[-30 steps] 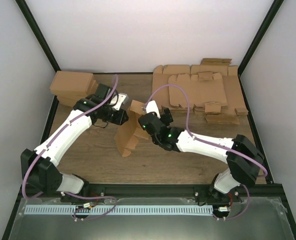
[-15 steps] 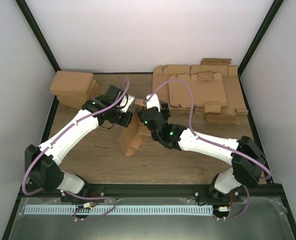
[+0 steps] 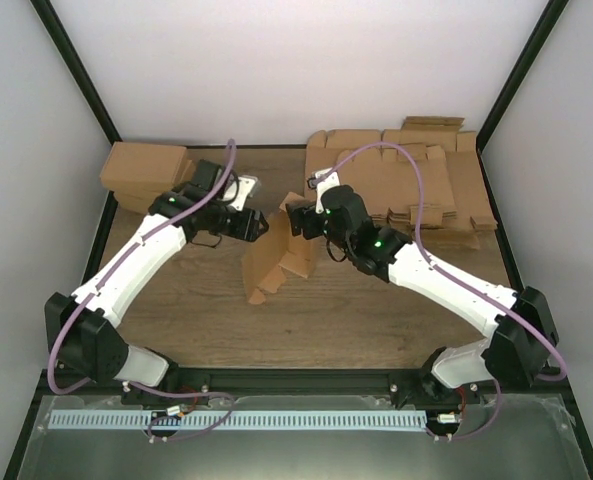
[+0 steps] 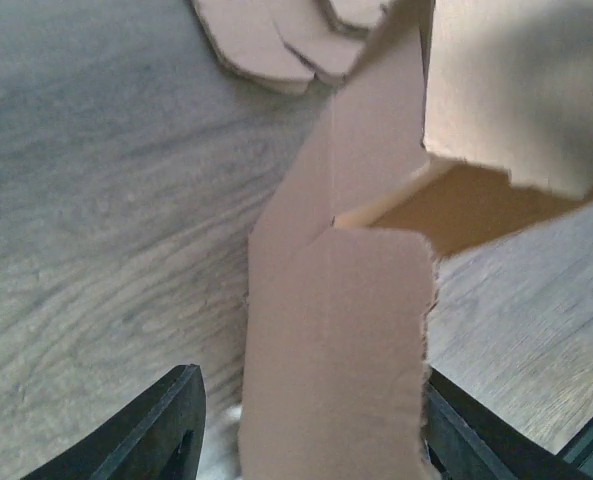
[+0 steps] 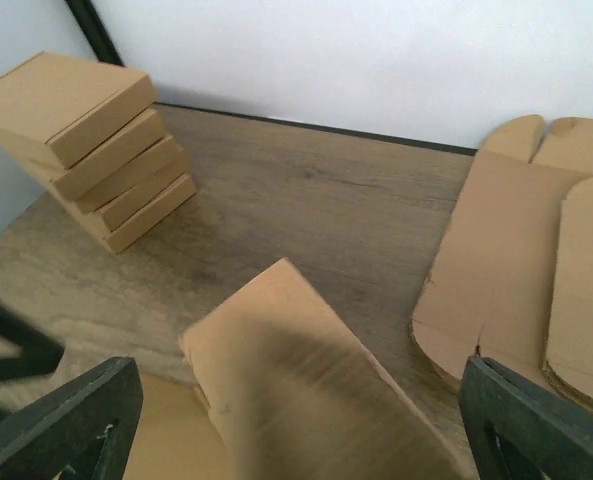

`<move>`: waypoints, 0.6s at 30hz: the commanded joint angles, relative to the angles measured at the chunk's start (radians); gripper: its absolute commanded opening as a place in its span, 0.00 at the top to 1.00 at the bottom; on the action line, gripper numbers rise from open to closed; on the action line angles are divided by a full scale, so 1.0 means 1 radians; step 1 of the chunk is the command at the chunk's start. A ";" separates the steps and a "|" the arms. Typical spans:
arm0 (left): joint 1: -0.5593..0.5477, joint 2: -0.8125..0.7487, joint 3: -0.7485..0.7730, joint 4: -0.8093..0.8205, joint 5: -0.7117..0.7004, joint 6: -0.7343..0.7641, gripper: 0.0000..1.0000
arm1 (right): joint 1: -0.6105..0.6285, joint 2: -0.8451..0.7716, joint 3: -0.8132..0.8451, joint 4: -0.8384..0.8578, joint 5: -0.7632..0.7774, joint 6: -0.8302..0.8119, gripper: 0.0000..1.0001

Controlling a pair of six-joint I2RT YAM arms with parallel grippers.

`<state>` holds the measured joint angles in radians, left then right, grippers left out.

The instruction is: Fold the paper box

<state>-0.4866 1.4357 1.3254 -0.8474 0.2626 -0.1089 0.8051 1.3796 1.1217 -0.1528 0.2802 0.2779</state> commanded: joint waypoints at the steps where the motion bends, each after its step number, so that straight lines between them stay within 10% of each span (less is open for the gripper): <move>1: 0.088 -0.022 0.029 0.110 0.192 -0.026 0.46 | -0.013 -0.046 -0.005 -0.018 -0.134 0.010 0.09; 18: 0.201 0.023 0.061 0.171 0.229 -0.014 0.57 | -0.050 -0.306 -0.257 -0.011 -0.269 0.058 0.06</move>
<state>-0.3096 1.4414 1.3437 -0.6983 0.4881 -0.1436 0.7612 1.1278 0.9096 -0.1734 0.0639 0.2958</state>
